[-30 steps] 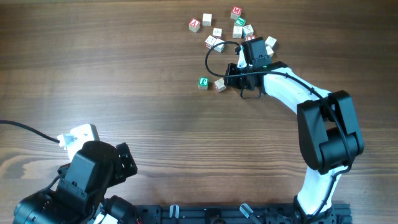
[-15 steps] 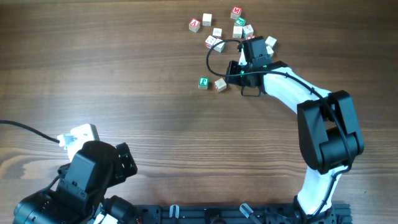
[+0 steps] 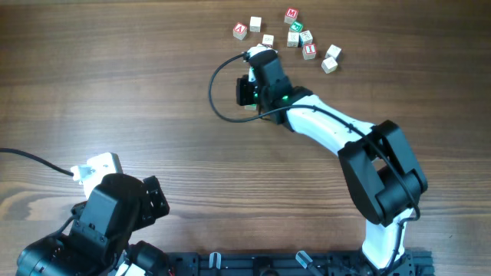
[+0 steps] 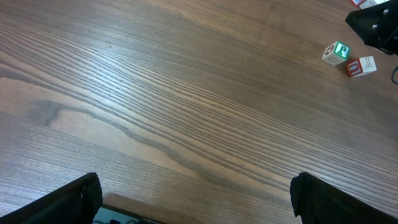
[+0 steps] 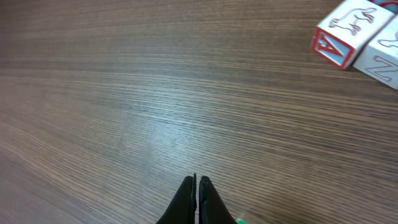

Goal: Form a circle

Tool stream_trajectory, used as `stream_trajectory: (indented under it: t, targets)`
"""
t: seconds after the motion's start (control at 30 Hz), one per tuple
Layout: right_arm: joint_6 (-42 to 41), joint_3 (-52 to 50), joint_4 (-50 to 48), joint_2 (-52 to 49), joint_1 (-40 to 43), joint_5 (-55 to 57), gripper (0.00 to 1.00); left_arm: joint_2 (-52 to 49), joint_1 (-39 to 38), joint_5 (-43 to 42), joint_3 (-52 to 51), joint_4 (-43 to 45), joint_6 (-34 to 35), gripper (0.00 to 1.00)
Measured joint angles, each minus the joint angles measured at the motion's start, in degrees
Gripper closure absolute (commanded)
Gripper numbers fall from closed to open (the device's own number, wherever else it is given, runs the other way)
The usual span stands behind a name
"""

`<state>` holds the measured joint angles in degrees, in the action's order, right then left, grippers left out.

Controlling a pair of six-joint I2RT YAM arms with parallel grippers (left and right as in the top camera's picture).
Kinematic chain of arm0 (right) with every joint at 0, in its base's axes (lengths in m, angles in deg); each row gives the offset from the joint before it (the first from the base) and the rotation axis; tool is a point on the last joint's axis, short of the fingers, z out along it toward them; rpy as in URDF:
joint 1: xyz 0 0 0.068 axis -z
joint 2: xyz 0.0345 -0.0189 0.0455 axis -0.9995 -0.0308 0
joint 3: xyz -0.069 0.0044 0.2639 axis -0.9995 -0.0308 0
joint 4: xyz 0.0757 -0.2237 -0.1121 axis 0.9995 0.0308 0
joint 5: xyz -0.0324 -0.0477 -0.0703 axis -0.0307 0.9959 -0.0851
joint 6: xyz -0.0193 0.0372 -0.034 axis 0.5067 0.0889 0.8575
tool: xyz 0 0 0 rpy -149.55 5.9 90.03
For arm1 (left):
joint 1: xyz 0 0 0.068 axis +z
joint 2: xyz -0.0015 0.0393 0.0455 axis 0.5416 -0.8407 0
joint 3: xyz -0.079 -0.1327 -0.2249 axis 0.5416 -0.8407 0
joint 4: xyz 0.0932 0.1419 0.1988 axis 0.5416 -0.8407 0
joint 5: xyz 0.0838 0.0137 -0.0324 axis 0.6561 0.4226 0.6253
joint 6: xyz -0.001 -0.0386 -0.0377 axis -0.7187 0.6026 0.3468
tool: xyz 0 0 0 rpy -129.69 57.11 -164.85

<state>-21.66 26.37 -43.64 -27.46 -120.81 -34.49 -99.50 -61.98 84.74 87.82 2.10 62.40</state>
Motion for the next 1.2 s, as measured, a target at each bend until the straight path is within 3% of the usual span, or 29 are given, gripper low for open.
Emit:
stream_trajectory:
  t: [0.4,0.87,1.2]
  targets:
    - [0.0,0.0,-3.8,-3.3,0.3,4.2,0.95,0.0,0.0,0.0,0.0,0.0,0.0,0.0]
    - [-0.1,0.0,5.2,-3.3,0.3,4.1,0.95,0.0,0.0,0.0,0.0,0.0,0.0,0.0]
    - [1.2,0.0,6.4,-3.3,0.3,4.2,0.95,0.0,0.0,0.0,0.0,0.0,0.0,0.0]
